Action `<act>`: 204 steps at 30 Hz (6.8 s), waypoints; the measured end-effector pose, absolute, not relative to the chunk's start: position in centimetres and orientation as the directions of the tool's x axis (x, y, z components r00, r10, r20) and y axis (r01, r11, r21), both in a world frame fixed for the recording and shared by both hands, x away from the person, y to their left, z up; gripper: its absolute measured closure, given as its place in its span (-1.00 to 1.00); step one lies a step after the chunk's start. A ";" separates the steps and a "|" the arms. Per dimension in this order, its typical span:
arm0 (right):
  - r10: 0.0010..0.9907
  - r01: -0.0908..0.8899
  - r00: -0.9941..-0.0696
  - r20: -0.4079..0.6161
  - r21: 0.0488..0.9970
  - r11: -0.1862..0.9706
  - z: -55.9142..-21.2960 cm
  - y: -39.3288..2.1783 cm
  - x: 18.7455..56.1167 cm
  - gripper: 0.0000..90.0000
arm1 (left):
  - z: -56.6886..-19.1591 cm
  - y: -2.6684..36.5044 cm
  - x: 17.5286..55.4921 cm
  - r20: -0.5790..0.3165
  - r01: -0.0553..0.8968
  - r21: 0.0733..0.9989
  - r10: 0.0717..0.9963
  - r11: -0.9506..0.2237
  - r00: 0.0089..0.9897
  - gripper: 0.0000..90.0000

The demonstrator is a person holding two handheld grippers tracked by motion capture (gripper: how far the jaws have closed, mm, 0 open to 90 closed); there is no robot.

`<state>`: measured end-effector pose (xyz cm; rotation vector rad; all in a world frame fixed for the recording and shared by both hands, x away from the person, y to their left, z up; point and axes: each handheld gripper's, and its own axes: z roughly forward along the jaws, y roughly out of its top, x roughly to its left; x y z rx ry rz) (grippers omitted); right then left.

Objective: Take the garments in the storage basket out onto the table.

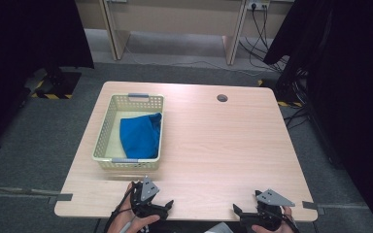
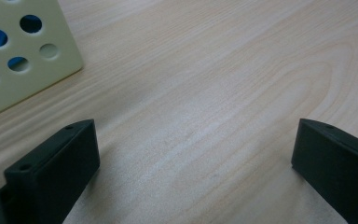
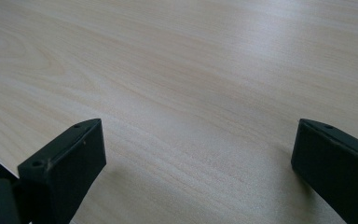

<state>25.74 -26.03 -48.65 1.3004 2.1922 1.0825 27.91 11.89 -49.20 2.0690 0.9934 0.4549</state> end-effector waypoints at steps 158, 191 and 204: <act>0.862 0.572 -0.503 0.063 0.772 0.277 -48.8 -25.7 25.9 -0.96 | -45.4 18.1 49.1 -0.088 0.595 0.760 0.866 -0.261 0.492 -1.00; 0.856 0.565 -0.514 0.056 0.773 0.289 -48.8 -25.6 25.8 -0.96 | -47.4 19.4 50.1 -0.030 0.604 0.748 0.895 -0.276 0.446 -0.02; 0.856 0.565 -0.513 0.062 0.776 0.282 -48.8 -25.6 25.9 -0.96 | -46.8 19.2 50.0 0.032 0.584 0.743 0.888 -0.328 0.458 0.51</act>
